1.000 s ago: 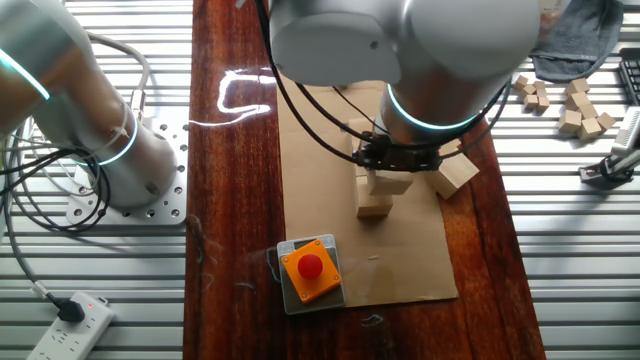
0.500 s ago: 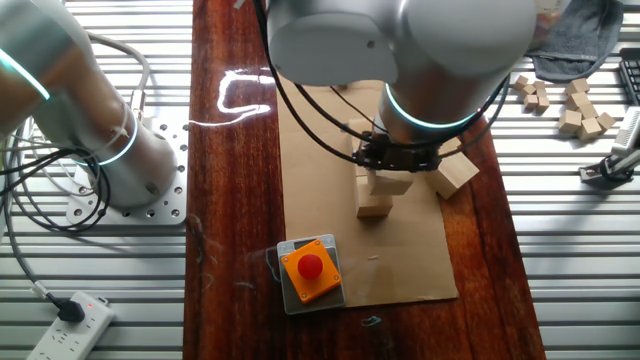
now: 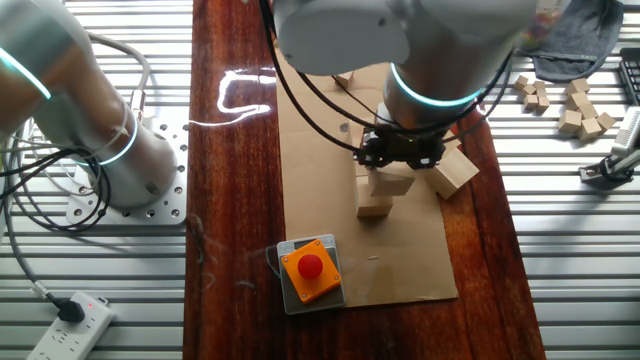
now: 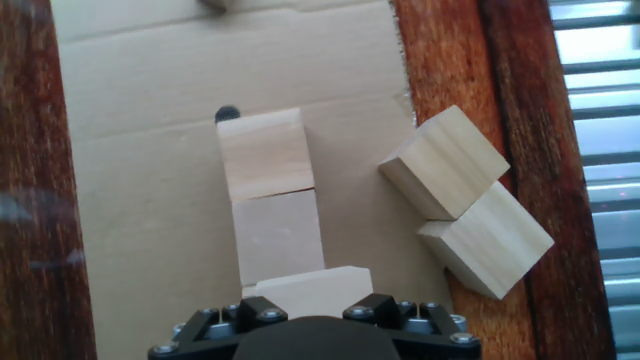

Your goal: Stack the blocks into a pyramid shape

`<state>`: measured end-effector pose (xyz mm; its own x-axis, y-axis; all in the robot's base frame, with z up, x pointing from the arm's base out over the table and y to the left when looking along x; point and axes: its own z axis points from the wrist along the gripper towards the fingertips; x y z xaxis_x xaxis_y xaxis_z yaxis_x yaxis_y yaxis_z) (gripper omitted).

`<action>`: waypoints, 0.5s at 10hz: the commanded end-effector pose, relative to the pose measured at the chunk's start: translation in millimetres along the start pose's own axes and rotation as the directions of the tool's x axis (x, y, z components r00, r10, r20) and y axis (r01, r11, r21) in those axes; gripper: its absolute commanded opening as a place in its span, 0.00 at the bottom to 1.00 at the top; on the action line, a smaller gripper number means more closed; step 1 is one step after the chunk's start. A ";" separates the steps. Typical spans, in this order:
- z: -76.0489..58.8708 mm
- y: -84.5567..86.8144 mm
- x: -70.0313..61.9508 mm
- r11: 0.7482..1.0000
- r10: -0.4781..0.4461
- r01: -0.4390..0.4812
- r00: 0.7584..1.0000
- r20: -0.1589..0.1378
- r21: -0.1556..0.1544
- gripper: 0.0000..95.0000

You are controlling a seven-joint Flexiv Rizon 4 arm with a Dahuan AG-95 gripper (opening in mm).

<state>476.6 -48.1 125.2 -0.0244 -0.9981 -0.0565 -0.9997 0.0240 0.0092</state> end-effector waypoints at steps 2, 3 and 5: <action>-0.1 -0.3 0.1 0.999 0.043 -0.043 0.999 0.024 -0.003 0.00; -0.1 -0.3 0.1 0.998 0.058 -0.058 0.998 0.021 -0.004 0.00; -0.1 -0.3 0.1 0.997 0.074 -0.074 0.997 0.020 -0.008 0.00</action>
<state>477.3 -48.0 125.0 -0.0772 -0.9928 -0.0917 -0.9970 0.0758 0.0183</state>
